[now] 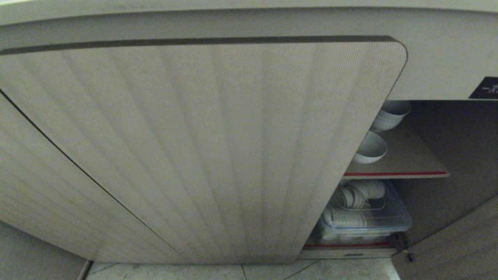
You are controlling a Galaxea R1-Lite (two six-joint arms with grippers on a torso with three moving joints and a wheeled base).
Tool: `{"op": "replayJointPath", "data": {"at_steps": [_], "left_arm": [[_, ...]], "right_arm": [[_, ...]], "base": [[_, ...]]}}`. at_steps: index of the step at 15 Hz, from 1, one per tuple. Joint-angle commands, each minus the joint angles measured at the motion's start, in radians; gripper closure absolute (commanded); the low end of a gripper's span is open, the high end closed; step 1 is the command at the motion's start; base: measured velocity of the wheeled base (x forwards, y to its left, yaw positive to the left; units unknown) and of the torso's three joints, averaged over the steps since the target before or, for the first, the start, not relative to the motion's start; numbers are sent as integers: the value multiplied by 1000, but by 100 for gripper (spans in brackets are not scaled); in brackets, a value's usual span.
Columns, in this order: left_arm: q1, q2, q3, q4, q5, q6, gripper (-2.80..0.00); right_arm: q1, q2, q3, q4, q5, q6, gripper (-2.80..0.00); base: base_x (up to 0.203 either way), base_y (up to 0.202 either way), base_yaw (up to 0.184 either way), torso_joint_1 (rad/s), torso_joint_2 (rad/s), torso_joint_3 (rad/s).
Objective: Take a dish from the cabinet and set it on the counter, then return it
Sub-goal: Close the cabinet door
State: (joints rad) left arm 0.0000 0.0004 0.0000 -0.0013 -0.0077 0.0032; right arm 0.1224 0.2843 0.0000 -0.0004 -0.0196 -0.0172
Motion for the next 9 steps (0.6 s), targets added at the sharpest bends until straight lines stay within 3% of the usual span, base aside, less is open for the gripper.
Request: {"op": "replayJointPath", "data": {"at_steps": [1,9], "left_arm": [[0,0,0,0,0,0,0],[0,0,0,0,0,0,0]], "right_arm": [[26,-2,0,-1,0,-4,0],[13,-2,-2,-1,0,-10,0]], "base": [[0,0,0,0,0,0],[0,0,0,0,0,0]]}}
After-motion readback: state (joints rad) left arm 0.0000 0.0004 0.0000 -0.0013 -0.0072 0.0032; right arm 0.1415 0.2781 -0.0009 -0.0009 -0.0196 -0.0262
